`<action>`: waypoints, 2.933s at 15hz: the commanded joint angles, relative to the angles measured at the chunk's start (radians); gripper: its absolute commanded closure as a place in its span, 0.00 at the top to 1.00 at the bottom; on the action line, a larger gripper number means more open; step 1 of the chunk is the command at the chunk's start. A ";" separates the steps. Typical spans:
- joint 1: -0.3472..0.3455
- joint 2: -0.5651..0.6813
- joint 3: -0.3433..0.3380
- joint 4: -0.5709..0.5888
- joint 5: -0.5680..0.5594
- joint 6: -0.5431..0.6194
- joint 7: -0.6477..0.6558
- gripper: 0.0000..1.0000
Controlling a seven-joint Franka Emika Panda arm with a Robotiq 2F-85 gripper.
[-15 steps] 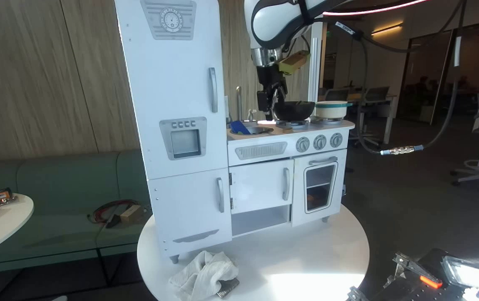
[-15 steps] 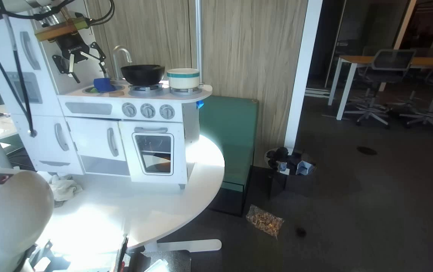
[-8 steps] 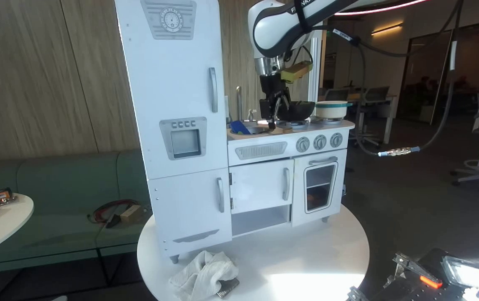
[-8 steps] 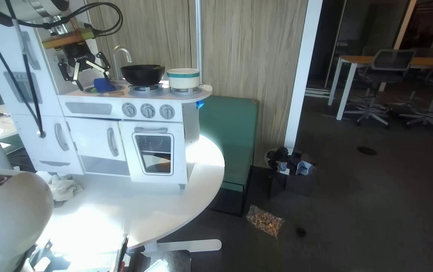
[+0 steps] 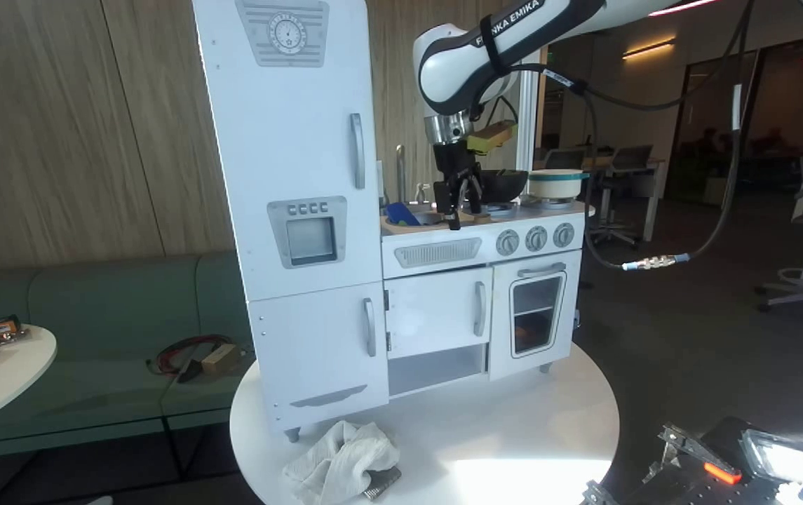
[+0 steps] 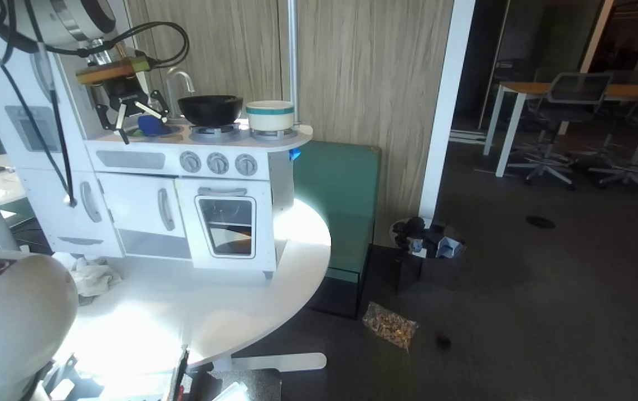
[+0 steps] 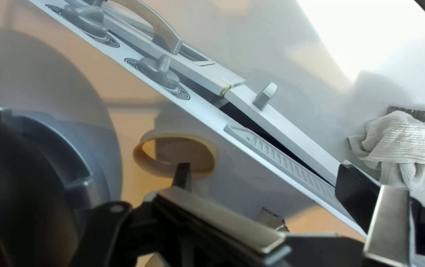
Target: Pick the black bowl and pour all its contents into the white bowl, pick up the silver spoon from the sink and mix the contents of the white bowl
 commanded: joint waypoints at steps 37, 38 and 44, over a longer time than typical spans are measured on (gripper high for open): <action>0.004 -0.210 -0.008 0.116 -0.295 -0.053 0.260 0.04; -0.006 -0.227 -0.010 0.121 -0.297 -0.073 0.282 0.04; -0.086 -0.323 -0.044 0.150 -0.245 -0.201 0.336 0.05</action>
